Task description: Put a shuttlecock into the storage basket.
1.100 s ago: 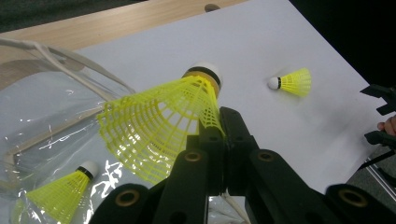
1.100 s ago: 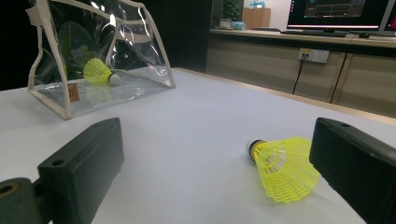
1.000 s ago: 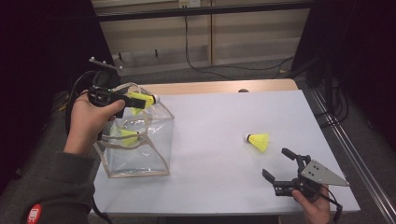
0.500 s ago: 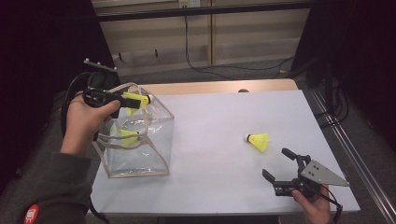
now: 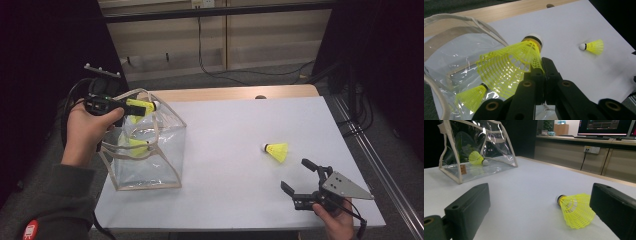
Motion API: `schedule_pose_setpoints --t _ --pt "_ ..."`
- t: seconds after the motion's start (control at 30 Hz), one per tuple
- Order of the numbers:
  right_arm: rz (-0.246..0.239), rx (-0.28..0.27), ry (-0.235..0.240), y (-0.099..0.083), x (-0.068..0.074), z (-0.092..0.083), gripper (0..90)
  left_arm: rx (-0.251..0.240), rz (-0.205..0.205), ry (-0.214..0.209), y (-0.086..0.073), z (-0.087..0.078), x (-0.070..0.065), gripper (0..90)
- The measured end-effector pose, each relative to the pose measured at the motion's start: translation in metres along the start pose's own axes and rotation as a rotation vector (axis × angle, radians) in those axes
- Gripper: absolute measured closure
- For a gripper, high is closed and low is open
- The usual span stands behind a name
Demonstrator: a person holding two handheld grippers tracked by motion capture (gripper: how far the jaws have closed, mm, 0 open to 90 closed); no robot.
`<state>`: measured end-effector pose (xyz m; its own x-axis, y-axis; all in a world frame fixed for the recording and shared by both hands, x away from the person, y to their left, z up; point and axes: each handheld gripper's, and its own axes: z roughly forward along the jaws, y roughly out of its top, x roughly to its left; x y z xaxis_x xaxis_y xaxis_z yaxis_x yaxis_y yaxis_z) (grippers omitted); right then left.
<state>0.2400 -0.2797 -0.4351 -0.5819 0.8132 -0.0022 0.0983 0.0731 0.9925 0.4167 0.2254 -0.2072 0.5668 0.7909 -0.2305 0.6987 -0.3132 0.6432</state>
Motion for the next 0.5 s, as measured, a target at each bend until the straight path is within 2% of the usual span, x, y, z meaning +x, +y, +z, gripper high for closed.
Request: schedule_pose_setpoints --t 0.5 --pt "-0.001 0.002 0.0 0.0 -0.0001 -0.0003 2.9 -0.011 -0.022 0.022 -0.0011 -0.0033 0.0082 88.8"
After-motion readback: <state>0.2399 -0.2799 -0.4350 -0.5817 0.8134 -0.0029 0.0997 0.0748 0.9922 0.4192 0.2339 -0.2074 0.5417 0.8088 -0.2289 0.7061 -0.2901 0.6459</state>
